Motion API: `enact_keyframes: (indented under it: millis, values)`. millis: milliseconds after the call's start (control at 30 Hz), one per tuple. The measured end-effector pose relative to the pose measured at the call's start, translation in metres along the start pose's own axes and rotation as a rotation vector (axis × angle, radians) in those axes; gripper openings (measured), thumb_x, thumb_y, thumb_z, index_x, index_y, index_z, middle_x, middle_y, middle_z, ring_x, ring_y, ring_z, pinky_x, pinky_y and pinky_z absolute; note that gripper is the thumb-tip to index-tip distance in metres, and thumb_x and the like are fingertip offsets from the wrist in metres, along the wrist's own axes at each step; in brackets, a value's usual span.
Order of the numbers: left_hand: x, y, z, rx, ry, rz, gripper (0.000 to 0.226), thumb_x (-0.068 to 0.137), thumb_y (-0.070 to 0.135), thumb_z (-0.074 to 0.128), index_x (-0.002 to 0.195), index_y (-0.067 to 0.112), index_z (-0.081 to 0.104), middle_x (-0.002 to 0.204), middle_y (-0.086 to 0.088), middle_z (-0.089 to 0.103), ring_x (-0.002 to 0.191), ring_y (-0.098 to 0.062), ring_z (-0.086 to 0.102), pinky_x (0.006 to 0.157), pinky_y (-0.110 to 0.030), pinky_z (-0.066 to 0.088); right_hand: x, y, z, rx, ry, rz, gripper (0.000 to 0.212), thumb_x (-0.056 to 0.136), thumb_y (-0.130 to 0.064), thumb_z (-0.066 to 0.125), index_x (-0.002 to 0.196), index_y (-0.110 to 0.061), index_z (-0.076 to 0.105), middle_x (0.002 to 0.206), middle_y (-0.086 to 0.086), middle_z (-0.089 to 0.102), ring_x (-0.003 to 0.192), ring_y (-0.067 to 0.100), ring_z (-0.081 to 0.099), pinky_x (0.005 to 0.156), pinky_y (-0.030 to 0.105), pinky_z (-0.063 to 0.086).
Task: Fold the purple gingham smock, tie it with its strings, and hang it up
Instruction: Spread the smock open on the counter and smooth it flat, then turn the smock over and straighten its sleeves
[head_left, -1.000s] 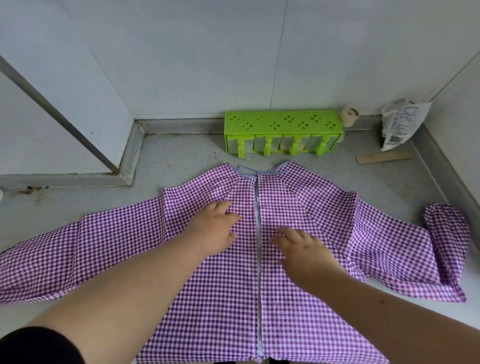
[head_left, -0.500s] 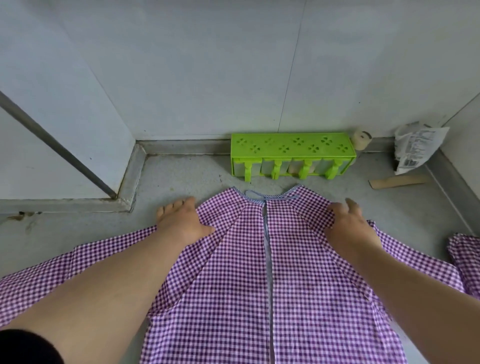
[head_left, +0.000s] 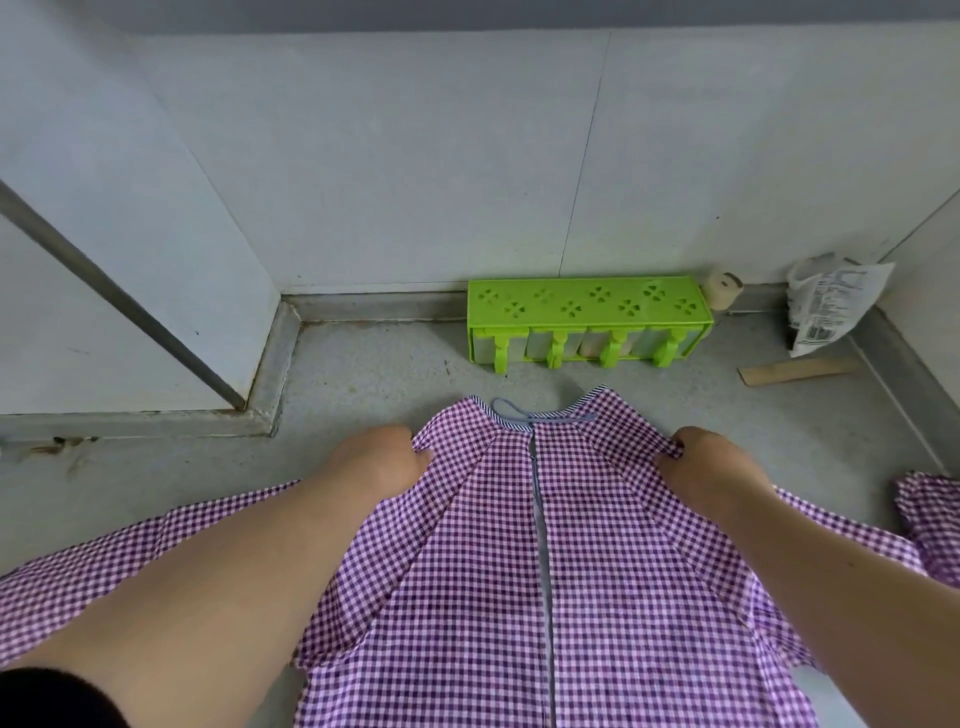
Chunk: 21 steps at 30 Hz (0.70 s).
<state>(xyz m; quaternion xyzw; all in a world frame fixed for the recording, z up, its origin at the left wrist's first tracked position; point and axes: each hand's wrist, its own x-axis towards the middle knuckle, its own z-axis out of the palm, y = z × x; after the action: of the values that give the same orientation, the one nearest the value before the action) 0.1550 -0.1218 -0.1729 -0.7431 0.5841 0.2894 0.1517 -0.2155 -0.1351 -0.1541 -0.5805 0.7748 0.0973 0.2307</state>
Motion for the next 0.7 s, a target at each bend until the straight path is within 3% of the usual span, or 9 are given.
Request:
enact_keyframes:
  millis: [133, 233, 333, 433, 567, 700]
  values:
    - [-0.018, 0.009, -0.014, -0.097, -0.038, -0.031, 0.059, 0.11, 0.052, 0.035, 0.146, 0.011, 0.058, 0.137, -0.011, 0.066, 0.116, -0.026, 0.066, 0.102, -0.039, 0.052, -0.014, 0.004, -0.009, 0.067, 0.026, -0.048, 0.018, 0.101, -0.034, 0.054, 0.1, -0.018, 0.063, 0.086, -0.001, 0.064, 0.076, 0.015, 0.06, 0.057, 0.028, 0.045]
    - [-0.036, 0.015, -0.031, -0.168, -0.066, -0.049, 0.06, 0.11, 0.052, 0.036, 0.149, 0.011, 0.056, 0.143, -0.013, 0.063, 0.121, -0.027, 0.064, 0.107, -0.04, 0.051, -0.027, 0.003, -0.023, 0.182, -0.003, -0.046, 0.014, 0.099, -0.027, 0.056, 0.099, -0.016, 0.065, 0.085, 0.003, 0.069, 0.075, 0.019, 0.067, 0.056, 0.029, 0.051]
    - [-0.061, 0.021, -0.048, -0.238, -0.099, -0.034, 0.055, 0.106, 0.048, 0.043, 0.141, 0.011, 0.063, 0.134, -0.011, 0.067, 0.115, -0.025, 0.067, 0.107, -0.042, 0.053, -0.044, 0.007, -0.038, 0.355, -0.042, -0.025, 0.009, 0.097, -0.016, 0.056, 0.101, -0.016, 0.064, 0.079, 0.008, 0.075, 0.067, 0.023, 0.075, 0.066, 0.039, 0.065]
    - [-0.082, 0.028, -0.063, -0.371, -0.13, -0.043, 0.047, 0.104, 0.046, 0.05, 0.131, 0.011, 0.065, 0.127, -0.009, 0.07, 0.113, -0.025, 0.068, 0.108, -0.044, 0.053, -0.057, 0.01, -0.051, 0.547, -0.039, -0.001, 0.012, 0.096, -0.009, 0.057, 0.106, -0.016, 0.058, 0.077, 0.014, 0.076, 0.061, 0.025, 0.076, 0.067, 0.046, 0.066]
    - [-0.12, 0.035, -0.08, -0.546, -0.131, -0.053, 0.036, 0.103, 0.041, 0.056, 0.114, 0.012, 0.073, 0.111, -0.009, 0.078, 0.102, -0.027, 0.075, 0.103, -0.047, 0.057, -0.084, 0.016, -0.077, 0.685, -0.018, -0.053, 0.018, 0.098, -0.003, 0.058, 0.11, -0.014, 0.051, 0.086, 0.022, 0.074, 0.071, 0.033, 0.076, 0.064, 0.046, 0.066]
    - [-0.152, 0.038, -0.093, -0.643, -0.104, -0.03, 0.033, 0.1, 0.039, 0.06, 0.11, 0.013, 0.078, 0.102, -0.008, 0.082, 0.096, -0.028, 0.079, 0.101, -0.048, 0.058, -0.108, 0.017, -0.101, 0.688, -0.041, -0.15, 0.017, 0.101, 0.0, 0.047, 0.103, -0.009, 0.061, 0.083, 0.022, 0.074, 0.07, 0.034, 0.076, 0.065, 0.045, 0.066]
